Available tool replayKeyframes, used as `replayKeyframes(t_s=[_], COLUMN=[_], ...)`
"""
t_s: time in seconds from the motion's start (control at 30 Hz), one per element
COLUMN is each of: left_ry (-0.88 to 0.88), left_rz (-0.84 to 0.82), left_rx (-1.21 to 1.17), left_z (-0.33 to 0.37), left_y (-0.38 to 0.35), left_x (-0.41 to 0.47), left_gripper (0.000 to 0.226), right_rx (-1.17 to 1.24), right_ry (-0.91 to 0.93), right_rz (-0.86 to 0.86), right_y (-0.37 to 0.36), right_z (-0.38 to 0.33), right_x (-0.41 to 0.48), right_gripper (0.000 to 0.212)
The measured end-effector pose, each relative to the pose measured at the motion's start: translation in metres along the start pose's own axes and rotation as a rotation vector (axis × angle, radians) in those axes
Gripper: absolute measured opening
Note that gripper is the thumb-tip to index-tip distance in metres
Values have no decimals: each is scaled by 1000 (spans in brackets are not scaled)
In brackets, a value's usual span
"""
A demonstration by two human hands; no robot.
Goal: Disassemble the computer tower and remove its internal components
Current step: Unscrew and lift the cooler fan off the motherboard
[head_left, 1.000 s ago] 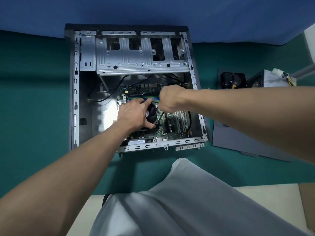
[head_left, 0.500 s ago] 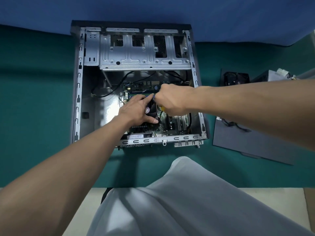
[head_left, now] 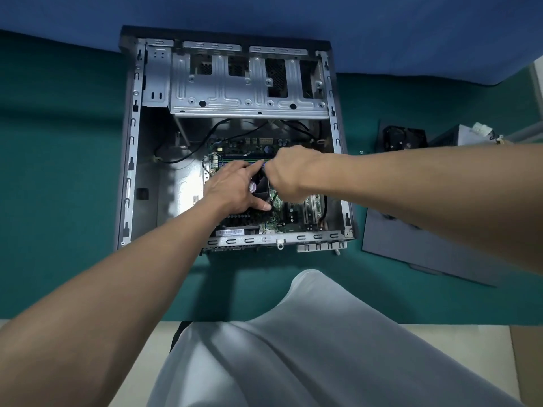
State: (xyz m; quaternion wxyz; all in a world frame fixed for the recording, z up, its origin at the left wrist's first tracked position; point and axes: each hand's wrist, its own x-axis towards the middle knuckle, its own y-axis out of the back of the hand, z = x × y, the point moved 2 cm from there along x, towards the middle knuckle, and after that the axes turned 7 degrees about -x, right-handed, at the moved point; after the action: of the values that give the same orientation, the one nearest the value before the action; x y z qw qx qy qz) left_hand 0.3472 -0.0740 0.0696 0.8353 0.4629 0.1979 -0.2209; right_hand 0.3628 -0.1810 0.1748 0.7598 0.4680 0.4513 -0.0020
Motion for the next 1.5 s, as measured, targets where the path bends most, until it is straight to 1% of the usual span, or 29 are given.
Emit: replayKeyframes(t_s=[0.1,0.13,0.17,0.2,0.27,0.3,0.37,0.4,0.47,0.53,0.57,0.63,0.67,0.77,0.8,0.87,0.9,0.93,1.0,1.03,1.1,1.2,1.23,1.27,1.3,1.33,1.37,1.43,1.5], left_ry=[3,0,-2,-2,-2,-1,6,10,11,5,2,-2,-5,-19,-20,-15,-12,-10,-9,-11,-11,-5,-7,-12,-17,-20,-22,-27,-30], left_rz=[4,10,16,20,27,28,23,25,29,26,27,30,31,40,42,46,46,47,46,47,42,35,35,34,32,31,30,27,28], left_rx=[23,29,34,37,50,58,58,53,54,59,59,55,55,61,63,66,67,67,61,59,62,54,64,76,86,91,93,97,97], left_z=[1,0,0,-1,-2,-2,-2,-3,-3,-3,-3,-3,-3,-3,-3,-3,-3,-4,-5,-5,-6,-6,-6,-5,-5,-5,-4,-3,-3], left_y=[0,0,0,1,1,0,-1,-1,-2,-2,-2,-1,-1,-2,-3,-3,-3,-3,-3,-3,-3,-3,-3,-3,-3,-2,-2,-1,-1], left_x=[1,1,2,2,2,2,2,2,2,2,2,3,3,4,4,5,5,5,6,5,5,5,5,5,5,4,4,3,3], left_gripper=[99,99,99,98,98,98,101,102,102,103,103,103,103,101,100,99,99,99,99,99,101,104,104,103,103,103,103,102,98], right_rx=[-298,-366,-371,-298,-30,121,432,615,957,1038,1004,848,697,46,-123,-384,-470,-483,-331,-180,202,889,1049,1109,1091,1012,869,484,35], right_ry=[235,312,325,298,159,82,-85,-203,-423,-475,-459,-385,-318,-57,25,195,266,296,227,166,-14,-411,-503,-535,-528,-497,-445,-285,-49], right_rz=[143,182,184,181,152,134,84,56,-93,-268,-295,-253,-194,-37,31,150,174,177,143,133,71,-88,-179,-248,-281,-270,-212,-83,38], right_y=[0,-2,-1,1,1,0,-4,-5,-9,-10,-11,-7,-5,1,3,2,0,0,1,2,-1,-11,-14,-15,-15,-14,-12,-8,-6], right_z=[-2,-2,-1,2,7,8,10,12,14,13,13,10,9,3,2,1,0,-2,0,2,5,14,14,12,11,10,9,3,-7], right_x=[-5,-4,-3,-1,3,4,7,7,9,8,8,8,7,-1,-4,-7,-8,-8,-7,-4,1,7,6,5,5,6,7,5,-1], right_gripper=[26,28,26,21,6,11,39,43,35,27,24,15,11,12,11,27,31,31,17,17,29,25,25,25,24,22,20,21,16])
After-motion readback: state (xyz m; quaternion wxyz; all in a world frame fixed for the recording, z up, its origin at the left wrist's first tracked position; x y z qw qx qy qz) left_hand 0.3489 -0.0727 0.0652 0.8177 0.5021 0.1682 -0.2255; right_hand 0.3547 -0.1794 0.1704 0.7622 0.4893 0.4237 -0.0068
